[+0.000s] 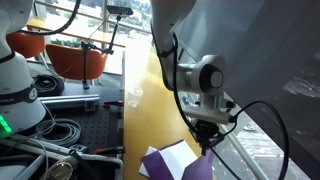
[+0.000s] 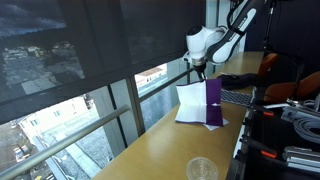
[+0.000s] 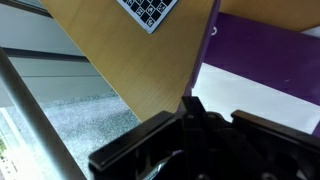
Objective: Close the purple file holder
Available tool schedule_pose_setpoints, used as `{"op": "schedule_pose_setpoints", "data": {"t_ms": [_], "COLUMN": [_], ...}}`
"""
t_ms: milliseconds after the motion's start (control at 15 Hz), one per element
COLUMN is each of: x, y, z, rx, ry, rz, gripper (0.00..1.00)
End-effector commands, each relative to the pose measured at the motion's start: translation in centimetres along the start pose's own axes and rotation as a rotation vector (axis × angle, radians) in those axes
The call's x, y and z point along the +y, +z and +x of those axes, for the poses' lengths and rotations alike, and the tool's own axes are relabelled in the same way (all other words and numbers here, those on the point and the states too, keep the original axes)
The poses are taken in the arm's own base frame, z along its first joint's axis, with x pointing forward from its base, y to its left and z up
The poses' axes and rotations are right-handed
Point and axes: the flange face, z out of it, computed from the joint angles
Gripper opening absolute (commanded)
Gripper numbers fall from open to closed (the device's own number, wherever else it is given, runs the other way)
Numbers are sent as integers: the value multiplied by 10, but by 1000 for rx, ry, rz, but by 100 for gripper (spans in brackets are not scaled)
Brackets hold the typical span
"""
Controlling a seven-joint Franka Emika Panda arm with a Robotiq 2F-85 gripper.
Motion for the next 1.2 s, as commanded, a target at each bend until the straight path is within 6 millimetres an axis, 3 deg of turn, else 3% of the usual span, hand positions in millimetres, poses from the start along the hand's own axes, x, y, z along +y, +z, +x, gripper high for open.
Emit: {"op": "schedule_pose_setpoints", "data": {"t_ms": [0,400,467,533,867,1133], "x": [-29,-61,-66,-70,-74,-64], "y": [-2,-2,-5,-7,-26,-65], "z": [-2,10,13,15,17,-9], "rx": [8,7,12,16,34,61], "ry": [-24,-45,-46,-46,-31,46], "rz": [1,31,39,46,81,163], "gripper": [0,0,26,27,62,91]}}
